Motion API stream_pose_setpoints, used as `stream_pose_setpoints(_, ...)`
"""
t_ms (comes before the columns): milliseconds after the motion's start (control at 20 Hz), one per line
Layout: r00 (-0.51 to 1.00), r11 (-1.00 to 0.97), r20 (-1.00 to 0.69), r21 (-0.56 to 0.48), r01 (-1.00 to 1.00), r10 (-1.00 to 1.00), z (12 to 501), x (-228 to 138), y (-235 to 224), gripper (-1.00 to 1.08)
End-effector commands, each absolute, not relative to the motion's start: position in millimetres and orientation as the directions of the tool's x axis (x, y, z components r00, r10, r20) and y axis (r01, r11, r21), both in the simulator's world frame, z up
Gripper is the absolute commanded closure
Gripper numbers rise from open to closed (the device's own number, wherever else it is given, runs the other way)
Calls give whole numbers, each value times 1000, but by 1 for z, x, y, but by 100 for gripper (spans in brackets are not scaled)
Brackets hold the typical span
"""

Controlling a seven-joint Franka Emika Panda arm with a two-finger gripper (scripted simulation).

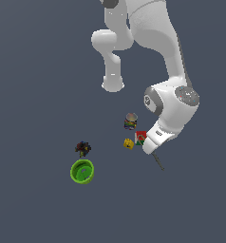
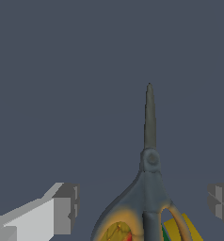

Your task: Pick up a designated object from a clutter of objects.

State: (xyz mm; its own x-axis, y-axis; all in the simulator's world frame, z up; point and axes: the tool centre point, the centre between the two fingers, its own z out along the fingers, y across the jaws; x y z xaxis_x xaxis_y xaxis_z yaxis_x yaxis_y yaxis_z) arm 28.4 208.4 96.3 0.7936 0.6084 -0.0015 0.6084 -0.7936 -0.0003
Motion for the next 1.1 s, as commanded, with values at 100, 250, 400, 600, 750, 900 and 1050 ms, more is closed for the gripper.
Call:
stream_pose_setpoints(100,794,-794,-1,0,608,608,91,29,208,-92)
stream_pose_setpoints(250,793,-793,-1,0,609,609,78,28,208,-92)
stream_pose_setpoints(400,792,-792,0,0,611,611,61,27,209,-92)
stream_pose_setpoints(600,792,-792,0,0,611,611,48,28,209,-92)
stream_pose_setpoints(750,792,-792,0,0,611,611,45,28,209,-92)
stream_pose_setpoints(900,792,-792,0,0,611,611,45,28,209,108)
stream_pose_setpoints(1050,792,-792,0,0,611,611,45,28,209,108)
